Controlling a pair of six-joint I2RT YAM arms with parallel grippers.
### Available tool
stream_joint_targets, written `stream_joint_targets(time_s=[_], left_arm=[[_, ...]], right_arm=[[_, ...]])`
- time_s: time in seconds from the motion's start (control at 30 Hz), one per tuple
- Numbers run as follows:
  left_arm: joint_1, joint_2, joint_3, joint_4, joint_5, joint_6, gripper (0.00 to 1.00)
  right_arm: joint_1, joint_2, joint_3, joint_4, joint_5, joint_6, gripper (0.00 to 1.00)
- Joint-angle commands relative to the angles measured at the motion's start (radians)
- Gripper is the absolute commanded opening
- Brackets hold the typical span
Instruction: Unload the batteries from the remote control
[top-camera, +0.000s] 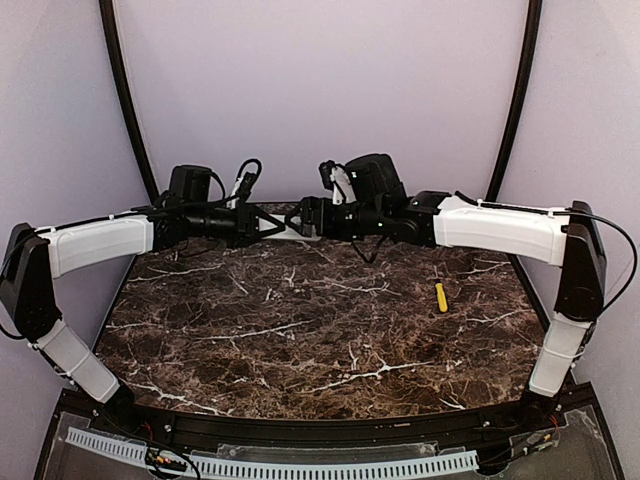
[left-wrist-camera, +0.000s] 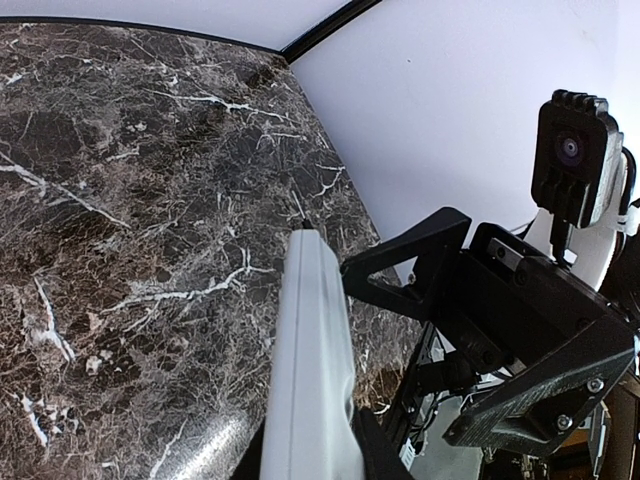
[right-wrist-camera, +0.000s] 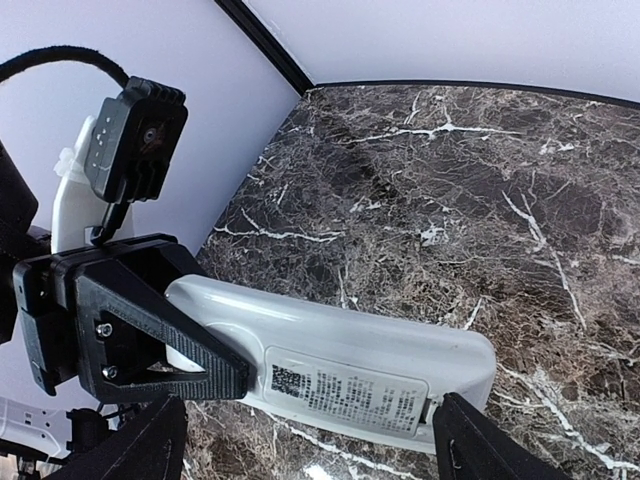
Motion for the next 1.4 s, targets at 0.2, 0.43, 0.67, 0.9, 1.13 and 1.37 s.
stream_joint_targets(time_s=[0.2, 0.43, 0.67, 0.9, 1.13, 1.37], left_arm=[[-0.017, -0.062, -0.025, 0.204, 0.185, -0.072, 0.00], [-0.015, -0.067, -0.053, 0.329, 0.259, -0.157, 0.00], [-0.017, -0.064, -0.060, 0.380, 0.282, -0.187, 0.00], [-0.017, -0.072, -0.064, 0.394, 0.288, -0.190, 0.00], [-0.016, -0.080, -0.062, 0.382, 0.285, -0.178, 0.00], [-0.017, -0.082, -0.061, 0.371, 0.282, -0.163, 0.00]], right_arm=[[0.005, 0.037, -0.027, -0.004, 0.006, -0.044, 0.84], [0.012, 0.056, -0.029, -0.016, -0.003, -0.072, 0.84], [0.019, 0.062, -0.035, -0.032, -0.011, -0.093, 0.84], [0.008, 0.068, -0.044, 0.031, -0.090, -0.031, 0.85], [-0.059, 0.032, -0.158, 0.211, -0.284, 0.114, 0.85], [-0.083, 0.033, -0.194, 0.278, -0.392, 0.173, 0.85]])
